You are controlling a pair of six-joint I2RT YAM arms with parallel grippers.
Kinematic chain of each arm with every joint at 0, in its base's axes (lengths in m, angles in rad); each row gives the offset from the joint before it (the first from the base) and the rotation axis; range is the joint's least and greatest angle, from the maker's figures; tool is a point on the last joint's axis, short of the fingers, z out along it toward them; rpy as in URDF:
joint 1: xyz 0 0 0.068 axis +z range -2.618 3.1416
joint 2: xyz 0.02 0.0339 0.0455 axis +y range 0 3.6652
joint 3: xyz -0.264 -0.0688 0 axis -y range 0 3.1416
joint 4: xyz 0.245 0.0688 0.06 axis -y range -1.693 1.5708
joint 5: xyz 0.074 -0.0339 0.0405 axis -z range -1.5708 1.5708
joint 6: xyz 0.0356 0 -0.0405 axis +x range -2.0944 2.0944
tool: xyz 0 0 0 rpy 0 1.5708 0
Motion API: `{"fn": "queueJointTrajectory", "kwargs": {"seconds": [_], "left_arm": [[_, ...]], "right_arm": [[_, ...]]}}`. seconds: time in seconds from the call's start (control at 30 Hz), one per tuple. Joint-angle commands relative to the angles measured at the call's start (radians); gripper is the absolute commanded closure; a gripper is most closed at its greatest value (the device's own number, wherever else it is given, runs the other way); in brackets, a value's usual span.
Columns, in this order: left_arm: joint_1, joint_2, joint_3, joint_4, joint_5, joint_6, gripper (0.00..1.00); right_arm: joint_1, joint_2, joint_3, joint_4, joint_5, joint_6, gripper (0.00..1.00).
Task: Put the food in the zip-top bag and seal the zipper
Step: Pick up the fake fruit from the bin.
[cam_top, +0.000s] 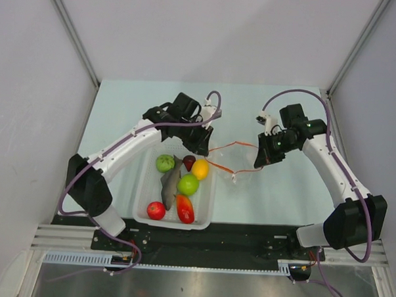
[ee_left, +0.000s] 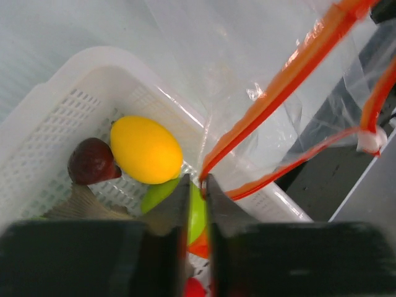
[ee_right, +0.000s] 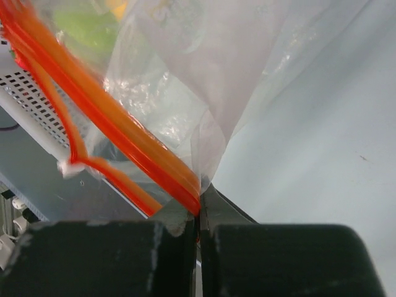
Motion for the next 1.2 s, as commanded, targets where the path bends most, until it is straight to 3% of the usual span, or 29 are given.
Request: {"fn": "queueJointTrajectory", "kwargs": {"seconds": [0.0, 0.03, 0.07, 0.13, 0.2, 0.23, 0.37, 0.53, 0.87, 1.17], "left_arm": [[0.055, -0.075, -0.018, 0.045, 0.190, 0.080, 0.59], [0.066, -0.133, -0.033, 0.057, 0.236, 0.094, 0.45], [0.078, -0.164, -0.075, 0.070, 0.259, 0.133, 0.23], [0.096, -0.264, -0.153, 0.119, 0.258, 0.187, 0.09], [0.096, -0.328, -0.217, 0.169, 0.244, 0.236, 0.08], [0.096, -0.386, -0.286, 0.182, 0.255, 0.306, 0.01], [0.090, -0.520, -0.484, 0.245, 0.295, 0.557, 0.00], [0.026, -0.479, -0.572, 0.222, 0.198, 0.810, 0.01], [-0.058, -0.286, -0.624, 0.280, 0.062, 0.934, 0.02], [-0.072, -0.165, -0.627, 0.272, -0.032, 0.964, 0.17]], "right_arm": [[0.001, -0.009, 0.008, 0.027, -0.037, 0.031, 1.00], [0.003, -0.008, 0.006, 0.035, -0.056, 0.034, 1.00], [0.003, -0.005, 0.002, 0.037, -0.060, 0.040, 1.00], [0.004, 0.014, -0.001, 0.041, -0.077, 0.049, 1.00], [0.004, 0.030, 0.002, 0.040, -0.097, 0.063, 1.00], [0.006, 0.040, 0.005, 0.040, -0.106, 0.067, 1.00], [0.009, 0.069, 0.012, 0.043, -0.133, 0.090, 1.00], [0.010, 0.093, 0.017, 0.040, -0.162, 0.106, 1.00], [0.010, 0.107, 0.015, 0.031, -0.163, 0.112, 1.00], [0.010, 0.130, 0.026, 0.018, -0.177, 0.113, 1.00]]}}
